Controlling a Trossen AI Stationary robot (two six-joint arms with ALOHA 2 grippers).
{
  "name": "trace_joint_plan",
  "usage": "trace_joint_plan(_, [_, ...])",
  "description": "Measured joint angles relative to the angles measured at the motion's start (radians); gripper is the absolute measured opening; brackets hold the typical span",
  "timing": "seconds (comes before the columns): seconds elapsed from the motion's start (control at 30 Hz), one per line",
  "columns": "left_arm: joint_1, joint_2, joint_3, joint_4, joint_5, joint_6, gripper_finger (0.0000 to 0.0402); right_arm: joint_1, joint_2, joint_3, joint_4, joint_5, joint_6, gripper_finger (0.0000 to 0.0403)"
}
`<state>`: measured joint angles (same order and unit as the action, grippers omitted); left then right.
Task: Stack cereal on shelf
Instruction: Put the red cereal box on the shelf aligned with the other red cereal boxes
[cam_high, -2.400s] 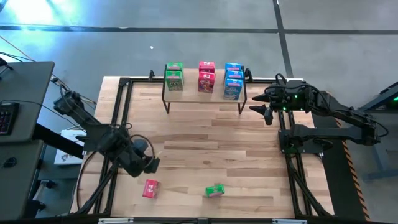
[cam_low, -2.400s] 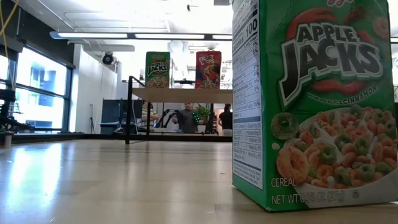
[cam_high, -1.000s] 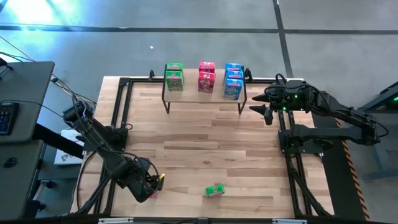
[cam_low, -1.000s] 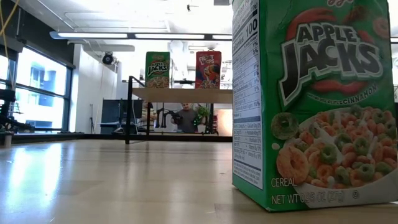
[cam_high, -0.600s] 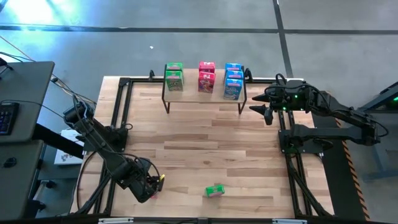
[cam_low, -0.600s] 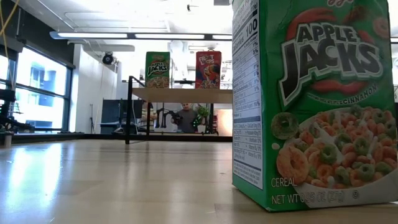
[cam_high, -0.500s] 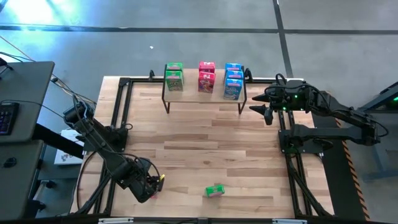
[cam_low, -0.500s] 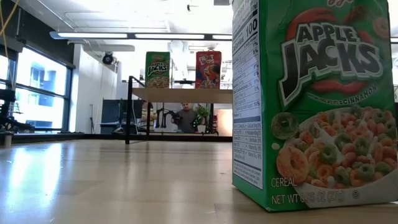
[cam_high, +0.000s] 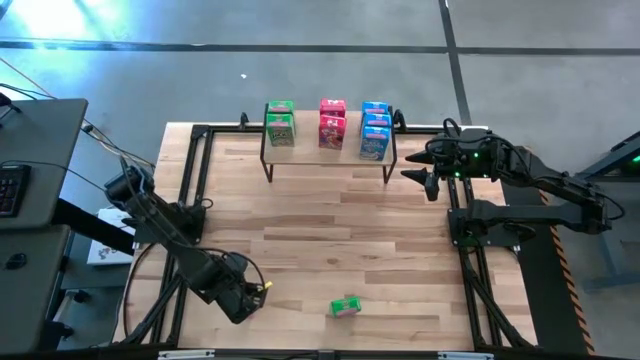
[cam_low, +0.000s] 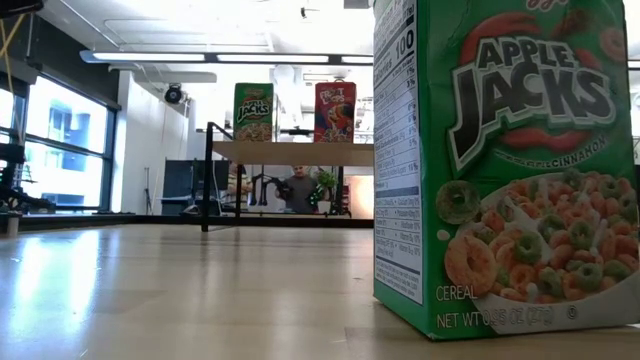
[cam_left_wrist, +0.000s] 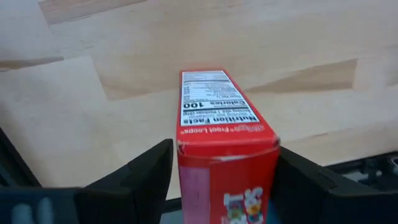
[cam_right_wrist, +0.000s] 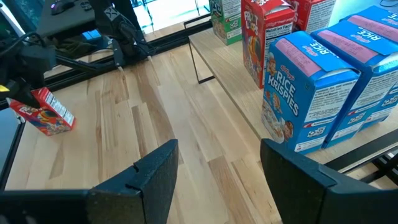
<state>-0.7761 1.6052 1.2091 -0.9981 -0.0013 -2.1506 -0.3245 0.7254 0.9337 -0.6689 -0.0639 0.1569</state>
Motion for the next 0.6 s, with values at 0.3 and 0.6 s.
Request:
trace_joint_plan(0.3, [0.000,-0.018,0.000,-0.005,0.012,0.009,0.0191,0.000,0.000,0.000,0.000,0.000,0.000,0.0220])
trace_joint_plan(0.6, [0.000,-0.032,0.000,-0.038,-0.004,0.027,0.0144,0.000,0.000,0.000,0.000,0.000,0.000,0.0220])
